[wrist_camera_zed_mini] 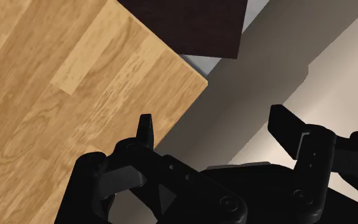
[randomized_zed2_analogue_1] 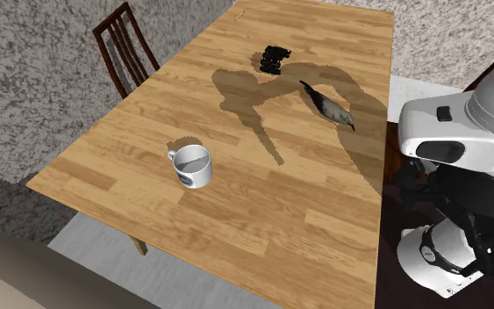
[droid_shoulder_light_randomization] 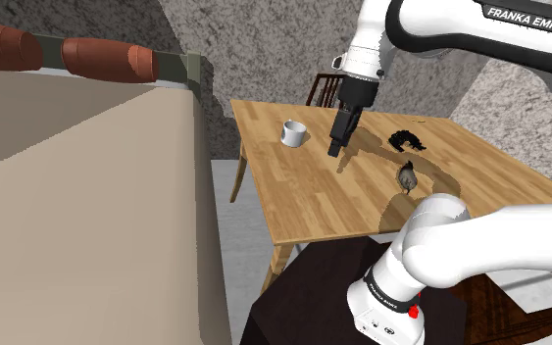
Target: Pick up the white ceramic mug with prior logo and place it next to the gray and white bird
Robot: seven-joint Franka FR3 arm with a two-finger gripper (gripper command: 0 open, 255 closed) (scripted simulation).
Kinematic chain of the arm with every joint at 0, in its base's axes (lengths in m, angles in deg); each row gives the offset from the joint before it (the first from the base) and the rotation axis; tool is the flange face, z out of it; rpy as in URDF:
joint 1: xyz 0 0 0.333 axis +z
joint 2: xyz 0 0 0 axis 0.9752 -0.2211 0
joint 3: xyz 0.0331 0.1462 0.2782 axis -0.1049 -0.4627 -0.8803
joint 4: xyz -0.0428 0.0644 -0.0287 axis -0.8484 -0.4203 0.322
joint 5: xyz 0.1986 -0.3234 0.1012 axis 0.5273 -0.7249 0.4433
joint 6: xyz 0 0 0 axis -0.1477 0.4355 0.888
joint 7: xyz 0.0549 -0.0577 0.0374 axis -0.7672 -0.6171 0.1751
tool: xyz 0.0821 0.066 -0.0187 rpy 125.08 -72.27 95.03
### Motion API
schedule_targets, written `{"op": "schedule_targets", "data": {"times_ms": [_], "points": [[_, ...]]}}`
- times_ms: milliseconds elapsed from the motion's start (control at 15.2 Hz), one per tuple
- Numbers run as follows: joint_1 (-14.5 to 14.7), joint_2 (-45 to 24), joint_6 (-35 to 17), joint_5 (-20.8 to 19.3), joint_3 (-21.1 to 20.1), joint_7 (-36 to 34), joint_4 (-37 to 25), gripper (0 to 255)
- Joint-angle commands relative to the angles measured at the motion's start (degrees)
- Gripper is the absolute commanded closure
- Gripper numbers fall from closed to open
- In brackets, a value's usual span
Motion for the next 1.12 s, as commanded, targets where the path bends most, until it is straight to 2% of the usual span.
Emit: {"op": "schedule_targets", "data": {"times_ms": [0, 528, 1056], "points": [[0.00, 0.00, 0.00, 0.00, 0.00, 0.00, 0.00, 0], [-2.24, -13.07, -11.11, -5.27, 4.65, 5.90, -1.97, 0], [-3.92, -28.23, -20.40, -8.10, 8.97, 11.03, -8.38, 0]]}}
